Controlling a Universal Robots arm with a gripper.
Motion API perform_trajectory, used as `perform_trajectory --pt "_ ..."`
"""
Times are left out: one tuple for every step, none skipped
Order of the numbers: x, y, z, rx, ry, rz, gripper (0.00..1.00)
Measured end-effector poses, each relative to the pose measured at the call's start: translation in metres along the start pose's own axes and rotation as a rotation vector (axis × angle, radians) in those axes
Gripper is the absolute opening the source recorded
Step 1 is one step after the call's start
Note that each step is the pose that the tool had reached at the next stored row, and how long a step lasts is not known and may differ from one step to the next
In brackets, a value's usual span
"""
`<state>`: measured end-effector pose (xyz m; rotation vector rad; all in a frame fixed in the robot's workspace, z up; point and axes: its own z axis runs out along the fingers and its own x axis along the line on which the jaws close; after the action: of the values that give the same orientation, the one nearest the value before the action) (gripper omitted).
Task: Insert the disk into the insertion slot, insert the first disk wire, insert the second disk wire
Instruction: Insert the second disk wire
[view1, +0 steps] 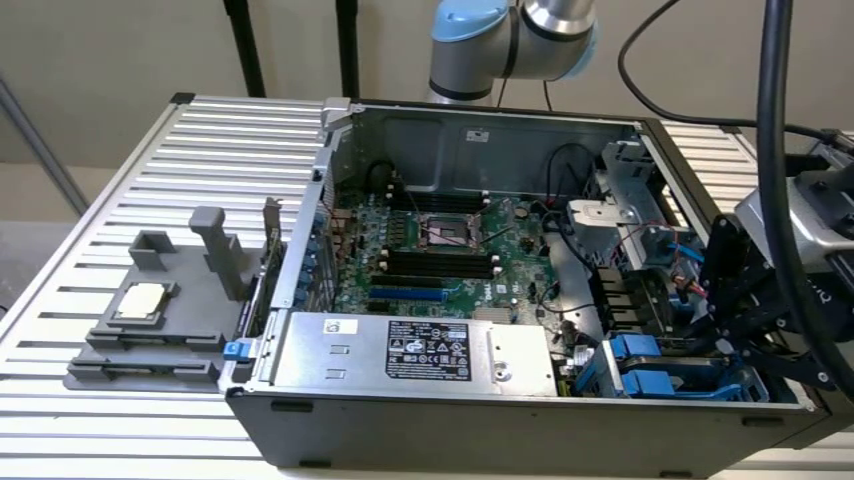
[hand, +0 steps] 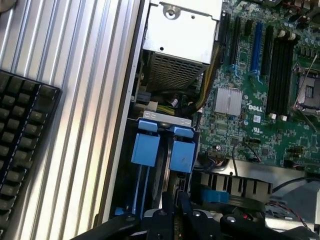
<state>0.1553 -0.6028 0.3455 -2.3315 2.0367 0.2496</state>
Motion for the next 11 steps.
perform_trajectory --pt "-0.0001 0.0 0.0002 -0.0007 -0.0008 0.007 0.16" --pt "-0.0002 -0.0001 0.0006 -0.0015 -0.0017 0.014 0.16" --pt "-0.0006 -0.0001 0.0008 -0.0019 -0.0023 0.019 0.16" --pt "-0.0013 -0.0003 0.001 -0.0027 -0.002 0.022 0.16" --pt "-0.0024 -0.0004 0.0014 -0.0033 -0.0014 0.024 0.16" --pt "-0.0037 -0.0006 0.0018 -0.0035 -0.0007 0.025 0.16" --pt "-0.0049 -0.0008 0.0019 -0.0035 -0.0002 0.026 0.16" --pt "-0.006 -0.001 0.0021 -0.0033 0.0001 0.028 0.16" --pt "-0.0067 -0.0011 0.0022 -0.003 0.0 0.03 0.16" --pt "-0.0069 -0.0012 0.0022 -0.0023 0.0 0.035 0.16" --pt "-0.0069 -0.0012 0.0022 -0.0013 -0.0001 0.042 0.16"
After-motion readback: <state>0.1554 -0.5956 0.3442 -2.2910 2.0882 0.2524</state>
